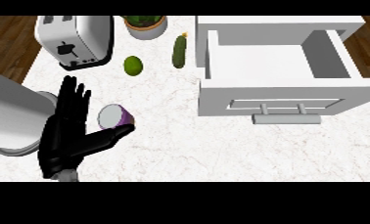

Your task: Pick up the can, place it into the drawer and close the drawer

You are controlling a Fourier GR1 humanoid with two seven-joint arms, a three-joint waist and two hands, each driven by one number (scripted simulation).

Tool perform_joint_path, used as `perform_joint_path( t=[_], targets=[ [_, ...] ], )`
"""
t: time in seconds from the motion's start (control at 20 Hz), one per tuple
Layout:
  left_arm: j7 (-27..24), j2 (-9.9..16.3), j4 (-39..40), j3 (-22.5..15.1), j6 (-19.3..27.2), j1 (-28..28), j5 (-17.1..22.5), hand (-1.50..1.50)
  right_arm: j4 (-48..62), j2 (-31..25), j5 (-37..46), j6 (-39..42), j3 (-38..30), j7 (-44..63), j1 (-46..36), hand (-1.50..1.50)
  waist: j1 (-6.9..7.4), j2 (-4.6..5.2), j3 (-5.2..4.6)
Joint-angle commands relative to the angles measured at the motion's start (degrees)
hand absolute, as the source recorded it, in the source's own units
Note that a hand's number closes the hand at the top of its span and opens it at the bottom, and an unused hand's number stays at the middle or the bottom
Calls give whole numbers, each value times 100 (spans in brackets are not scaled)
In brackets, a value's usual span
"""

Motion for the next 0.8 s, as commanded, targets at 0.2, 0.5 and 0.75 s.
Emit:
perform_joint_path(
  t=[0.2,0.5,0.75],
  targets=[
    [-1355,-39,1581,174,42,-95,366,-150,134,-54,-82,190,-266,214,-143,-150,8,4,-2],
    [-1704,20,1692,625,-239,80,485,-150,-278,503,350,267,-6,-91,165,-150,5,-2,0],
    [-2690,30,3030,1096,-641,-69,790,-150,-471,353,-245,390,-378,408,132,-150,-18,2,-4]
  ],
)
